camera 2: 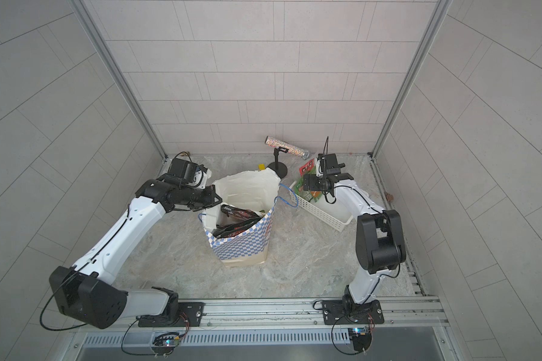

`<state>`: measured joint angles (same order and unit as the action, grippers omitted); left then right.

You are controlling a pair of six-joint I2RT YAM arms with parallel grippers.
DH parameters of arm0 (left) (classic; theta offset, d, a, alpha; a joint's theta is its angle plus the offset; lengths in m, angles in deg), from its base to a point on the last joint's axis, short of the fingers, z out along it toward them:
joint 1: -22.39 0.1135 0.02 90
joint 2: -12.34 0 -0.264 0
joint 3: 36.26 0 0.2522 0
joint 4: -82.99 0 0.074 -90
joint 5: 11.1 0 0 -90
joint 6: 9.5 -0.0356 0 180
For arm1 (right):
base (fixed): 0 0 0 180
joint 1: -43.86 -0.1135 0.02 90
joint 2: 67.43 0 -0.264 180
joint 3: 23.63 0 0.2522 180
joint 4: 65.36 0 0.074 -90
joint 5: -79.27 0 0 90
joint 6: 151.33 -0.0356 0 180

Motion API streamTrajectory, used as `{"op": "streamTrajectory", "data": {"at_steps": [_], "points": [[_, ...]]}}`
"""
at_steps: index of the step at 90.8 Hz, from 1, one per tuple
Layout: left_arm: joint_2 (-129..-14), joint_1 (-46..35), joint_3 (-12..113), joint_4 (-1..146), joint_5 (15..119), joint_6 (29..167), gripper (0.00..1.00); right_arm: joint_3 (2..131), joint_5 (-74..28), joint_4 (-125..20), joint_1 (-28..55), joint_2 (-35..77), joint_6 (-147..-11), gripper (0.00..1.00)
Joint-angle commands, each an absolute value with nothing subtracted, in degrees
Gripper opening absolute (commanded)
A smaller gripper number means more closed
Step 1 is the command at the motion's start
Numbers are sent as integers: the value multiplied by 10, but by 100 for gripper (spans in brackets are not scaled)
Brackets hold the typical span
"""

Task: Place the condiment packets inside the bag
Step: Pick up the condiment packet from the storage box.

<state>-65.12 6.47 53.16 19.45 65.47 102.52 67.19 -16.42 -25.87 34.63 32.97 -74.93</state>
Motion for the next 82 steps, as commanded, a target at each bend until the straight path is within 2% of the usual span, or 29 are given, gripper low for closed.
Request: {"op": "streamTrajectory", "data": {"at_steps": [1, 20, 38, 46, 67, 82], "points": [[-653, 61, 538, 192, 643, 1014, 0, 720, -172, -277, 353, 350, -768, 89], [-651, 61, 537, 193, 647, 1013, 0, 758, -211, -297, 358, 408, -782, 82], [-651, 60, 536, 191, 650, 1010, 0, 760, -204, -294, 365, 437, -801, 67], [-652, 61, 537, 191, 651, 1010, 0, 744, -205, -315, 371, 435, -810, 55], [-655, 61, 536, 190, 651, 1011, 0, 726, -190, -316, 376, 411, -804, 0], [-655, 60, 536, 190, 651, 1011, 0, 700, -145, -299, 377, 338, -780, 0]]}}
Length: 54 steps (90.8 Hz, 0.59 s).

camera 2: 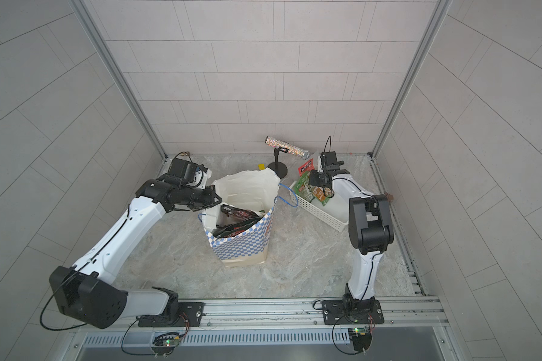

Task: Place the condiment packets inside the bag
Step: Pick up the condiment packet from the storage box.

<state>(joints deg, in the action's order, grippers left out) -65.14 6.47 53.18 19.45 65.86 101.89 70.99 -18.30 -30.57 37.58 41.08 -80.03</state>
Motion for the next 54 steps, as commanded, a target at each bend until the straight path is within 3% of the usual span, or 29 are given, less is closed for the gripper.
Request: {"op": "streamTrajectory", "data": {"at_steps": [1, 35, 54], "points": [[-655, 60, 536, 190, 651, 1011, 0, 699, -142, -297, 376, 333, -777, 0], [-658, 60, 537, 190, 647, 1012, 0, 719, -62, -199, 325, 146, -653, 0], [-658, 60, 537, 190, 644, 1013, 0, 767, -124, -216, 227, 50, -553, 0]]}}
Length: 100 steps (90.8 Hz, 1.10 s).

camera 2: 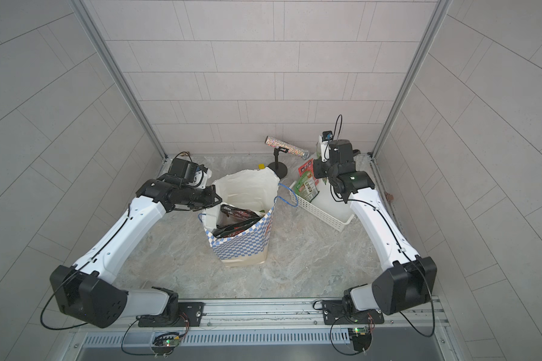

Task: Place the condiment packets inside the bag
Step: Pick up the condiment packet from the storage box, then place the condiment packet in the paper bag.

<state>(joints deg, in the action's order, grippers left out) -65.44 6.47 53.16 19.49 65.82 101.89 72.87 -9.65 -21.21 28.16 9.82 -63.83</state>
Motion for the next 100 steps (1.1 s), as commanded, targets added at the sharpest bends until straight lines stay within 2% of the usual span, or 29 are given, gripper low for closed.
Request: {"op": "streamTrajectory", "data": {"at_steps": [1, 23, 35, 66, 100], "points": [[-658, 60, 537, 190, 644, 1013, 0, 770, -127, -216, 220, 47, -547, 0], [-657, 60, 536, 192, 638, 1015, 0, 826, -187, -243, 70, 44, -399, 0], [-654, 61, 536, 192, 638, 1014, 0, 842, -217, -249, 33, 78, -350, 0], [-650, 60, 536, 192, 638, 1013, 0, 797, -225, -310, 21, 148, -235, 0], [-648, 61, 535, 192, 641, 1010, 0, 767, -146, -317, 22, 249, -173, 0]]}}
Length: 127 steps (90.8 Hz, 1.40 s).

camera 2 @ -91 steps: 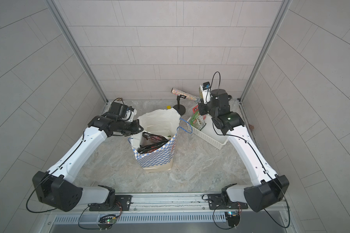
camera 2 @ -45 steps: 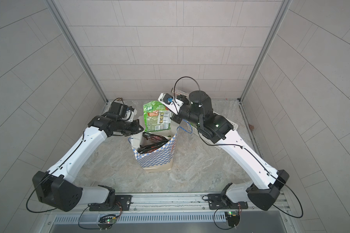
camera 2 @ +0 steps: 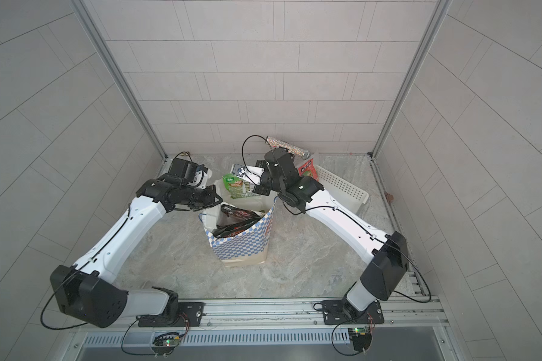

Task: Place the condiment packets inside the bag
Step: Place the condiment packet in the paper bag, then pick up the condiment packet from the storage box.

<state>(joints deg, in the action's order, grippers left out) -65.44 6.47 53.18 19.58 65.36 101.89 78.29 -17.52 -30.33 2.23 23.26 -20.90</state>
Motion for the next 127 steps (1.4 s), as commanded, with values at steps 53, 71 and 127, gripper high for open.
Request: {"op": "streamTrajectory", "data": {"at_steps": [53, 71, 127], "points": [[-656, 60, 535, 189, 643, 1011, 0, 722, -28, -339, 53, 121, -439, 80], [-658, 60, 535, 189, 640, 1012, 0, 745, -36, -171, 247, 149, -821, 82], [-665, 60, 537, 188, 640, 1010, 0, 762, -155, -209, 297, 406, -907, 79]]}}
